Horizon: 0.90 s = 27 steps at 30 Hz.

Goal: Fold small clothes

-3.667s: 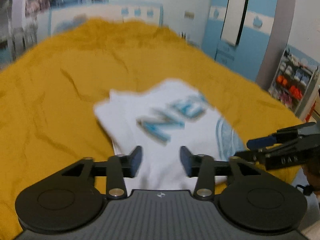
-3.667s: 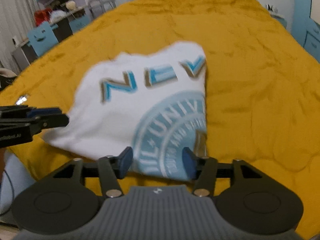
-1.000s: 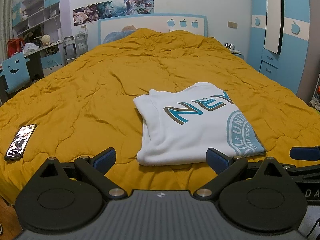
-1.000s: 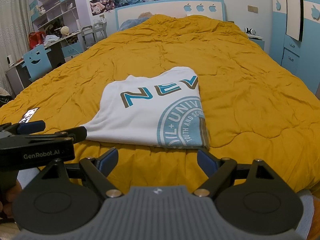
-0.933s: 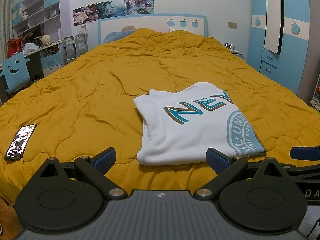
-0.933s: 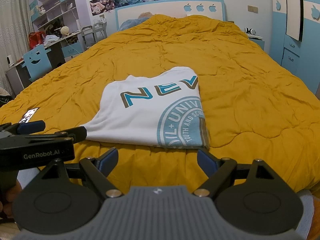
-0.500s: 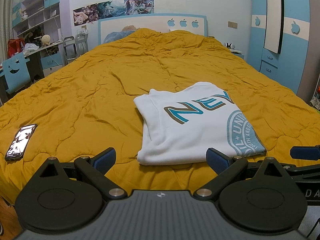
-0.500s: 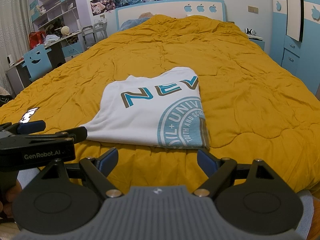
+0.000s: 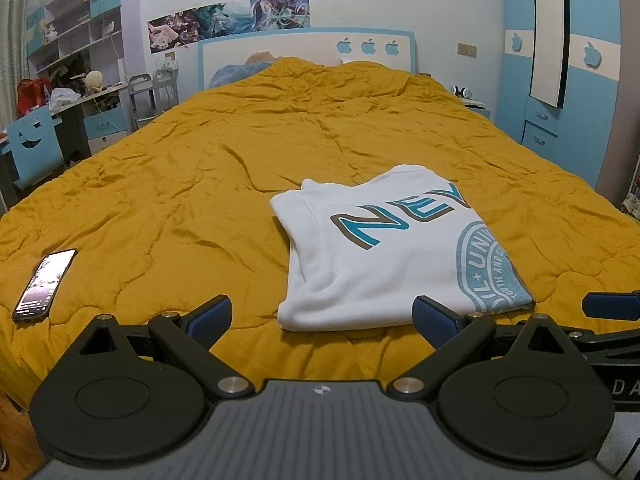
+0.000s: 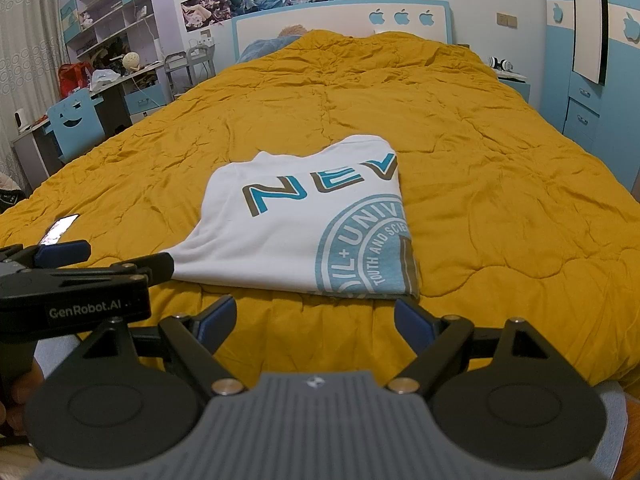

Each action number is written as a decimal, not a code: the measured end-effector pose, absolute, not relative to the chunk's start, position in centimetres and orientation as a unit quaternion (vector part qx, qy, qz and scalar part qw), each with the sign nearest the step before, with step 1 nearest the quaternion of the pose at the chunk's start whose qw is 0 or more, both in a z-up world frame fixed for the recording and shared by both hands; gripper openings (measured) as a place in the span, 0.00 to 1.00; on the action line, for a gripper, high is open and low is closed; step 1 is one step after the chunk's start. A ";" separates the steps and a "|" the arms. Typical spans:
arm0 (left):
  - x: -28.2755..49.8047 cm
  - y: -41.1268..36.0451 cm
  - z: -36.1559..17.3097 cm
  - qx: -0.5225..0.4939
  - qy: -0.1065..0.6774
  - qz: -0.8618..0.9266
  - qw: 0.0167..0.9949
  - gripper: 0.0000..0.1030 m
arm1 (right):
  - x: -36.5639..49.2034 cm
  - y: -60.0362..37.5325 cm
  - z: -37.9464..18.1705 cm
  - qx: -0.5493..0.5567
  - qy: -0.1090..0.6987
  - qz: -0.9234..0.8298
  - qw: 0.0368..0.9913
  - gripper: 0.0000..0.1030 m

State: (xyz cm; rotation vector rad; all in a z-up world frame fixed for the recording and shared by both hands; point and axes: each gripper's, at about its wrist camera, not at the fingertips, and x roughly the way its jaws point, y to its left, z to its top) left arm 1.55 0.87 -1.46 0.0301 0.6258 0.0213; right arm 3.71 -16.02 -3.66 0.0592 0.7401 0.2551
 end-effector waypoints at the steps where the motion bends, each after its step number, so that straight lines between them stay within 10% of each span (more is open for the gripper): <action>1: 1.5 0.8 -1.4 0.015 0.307 0.011 0.951 1.00 | 3.7 -16.0 -3.6 0.029 0.361 0.124 0.924 0.79; 27: 1.3 0.6 -1.3 0.015 0.306 0.014 0.952 1.00 | 3.7 -15.9 -3.7 0.028 0.360 0.124 0.924 0.79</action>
